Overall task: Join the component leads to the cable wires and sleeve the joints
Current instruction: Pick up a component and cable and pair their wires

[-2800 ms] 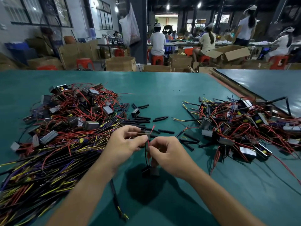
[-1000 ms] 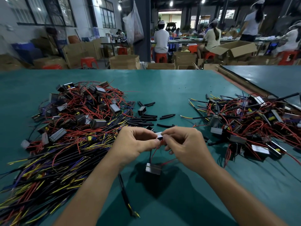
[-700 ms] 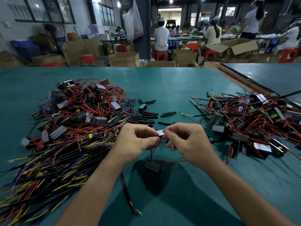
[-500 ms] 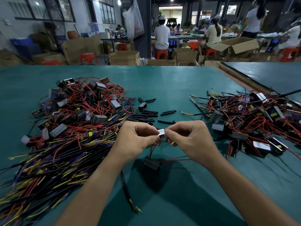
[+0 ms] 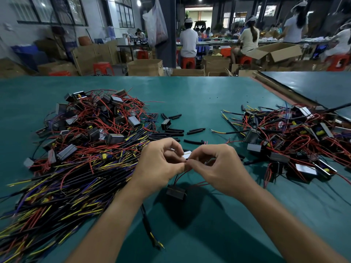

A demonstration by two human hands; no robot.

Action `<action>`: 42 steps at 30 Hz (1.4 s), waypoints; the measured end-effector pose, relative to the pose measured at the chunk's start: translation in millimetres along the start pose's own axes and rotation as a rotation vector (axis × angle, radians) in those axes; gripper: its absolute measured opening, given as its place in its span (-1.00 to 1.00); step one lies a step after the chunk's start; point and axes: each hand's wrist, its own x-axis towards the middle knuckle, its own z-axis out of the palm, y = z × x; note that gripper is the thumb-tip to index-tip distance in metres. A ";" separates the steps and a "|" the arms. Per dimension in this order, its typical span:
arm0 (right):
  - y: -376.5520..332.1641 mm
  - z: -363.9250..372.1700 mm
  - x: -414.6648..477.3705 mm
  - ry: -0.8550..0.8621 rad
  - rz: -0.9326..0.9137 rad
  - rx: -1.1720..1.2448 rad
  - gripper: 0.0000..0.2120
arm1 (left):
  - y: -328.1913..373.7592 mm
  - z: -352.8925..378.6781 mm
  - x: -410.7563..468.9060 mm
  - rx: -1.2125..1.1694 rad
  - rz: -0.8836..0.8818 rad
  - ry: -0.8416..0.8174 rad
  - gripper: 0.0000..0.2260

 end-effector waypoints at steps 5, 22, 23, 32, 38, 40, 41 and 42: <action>3.1 -2.2 0.3 -0.015 0.024 -0.095 -0.91 | 1.6 1.9 -3.0 0.010 0.028 0.013 -0.76; 5.4 -13.9 4.2 -0.239 0.085 0.007 -0.80 | -5.3 1.4 0.3 0.006 -0.010 -0.182 -0.95; 5.1 -15.0 4.5 -0.244 0.089 0.030 -0.78 | -5.8 1.4 0.6 0.016 -0.010 -0.183 -0.96; 3.1 -13.5 2.1 -0.142 -0.005 -0.077 -0.84 | -4.0 -1.6 0.3 0.089 -0.011 -0.180 -0.96; 6.2 -16.6 2.3 -0.204 -0.016 -0.211 -0.86 | -4.5 -0.4 -1.4 0.242 0.021 -0.125 -0.94; 7.2 -18.5 2.8 -0.200 -0.047 -0.232 -0.84 | -5.8 0.9 -1.0 0.231 0.022 -0.135 -0.96; 7.3 -18.7 3.0 -0.194 -0.053 -0.224 -0.82 | -6.3 1.4 -0.9 0.227 0.030 -0.133 -0.98; 7.5 -18.7 3.1 -0.193 -0.048 -0.212 -0.80 | -6.6 1.9 -1.2 0.235 0.046 -0.123 -0.98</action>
